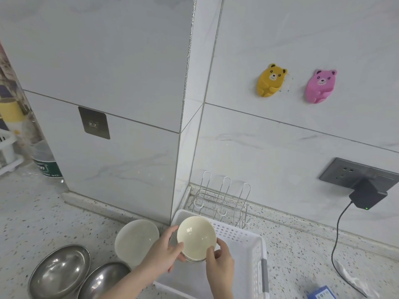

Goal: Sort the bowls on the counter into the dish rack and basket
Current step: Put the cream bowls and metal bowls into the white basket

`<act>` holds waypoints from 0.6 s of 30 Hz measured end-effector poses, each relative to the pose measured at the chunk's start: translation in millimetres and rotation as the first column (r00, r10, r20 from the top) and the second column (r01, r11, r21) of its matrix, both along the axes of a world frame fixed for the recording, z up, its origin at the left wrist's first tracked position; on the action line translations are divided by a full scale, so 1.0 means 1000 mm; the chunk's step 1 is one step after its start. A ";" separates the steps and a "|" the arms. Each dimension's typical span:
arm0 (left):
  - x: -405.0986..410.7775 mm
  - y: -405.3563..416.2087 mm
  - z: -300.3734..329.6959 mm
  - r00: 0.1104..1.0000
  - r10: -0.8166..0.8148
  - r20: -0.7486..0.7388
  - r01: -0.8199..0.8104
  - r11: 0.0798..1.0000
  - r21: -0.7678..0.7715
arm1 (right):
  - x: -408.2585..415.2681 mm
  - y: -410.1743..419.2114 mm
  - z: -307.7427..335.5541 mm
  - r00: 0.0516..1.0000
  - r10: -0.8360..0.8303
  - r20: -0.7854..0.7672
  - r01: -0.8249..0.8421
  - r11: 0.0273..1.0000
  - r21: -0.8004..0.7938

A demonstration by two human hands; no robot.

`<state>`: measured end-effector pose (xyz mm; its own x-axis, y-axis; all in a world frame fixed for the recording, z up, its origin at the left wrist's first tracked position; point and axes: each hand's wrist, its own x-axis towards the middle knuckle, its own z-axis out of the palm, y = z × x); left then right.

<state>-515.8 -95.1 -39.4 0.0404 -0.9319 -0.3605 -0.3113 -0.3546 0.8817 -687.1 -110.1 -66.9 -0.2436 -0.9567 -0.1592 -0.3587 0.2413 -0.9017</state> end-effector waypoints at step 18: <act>-0.001 0.000 -0.002 0.998 0.063 0.008 -0.063 0.998 -0.017 | 0.002 0.002 0.006 0.989 0.041 0.142 -0.059 0.990 0.126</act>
<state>-517.2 -95.0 -41.2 0.1022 -0.9333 -0.3443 -0.2966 -0.3590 0.8850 -685.5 -108.4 -61.2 -0.1627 -0.9363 -0.3113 -0.2464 0.3441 -0.9060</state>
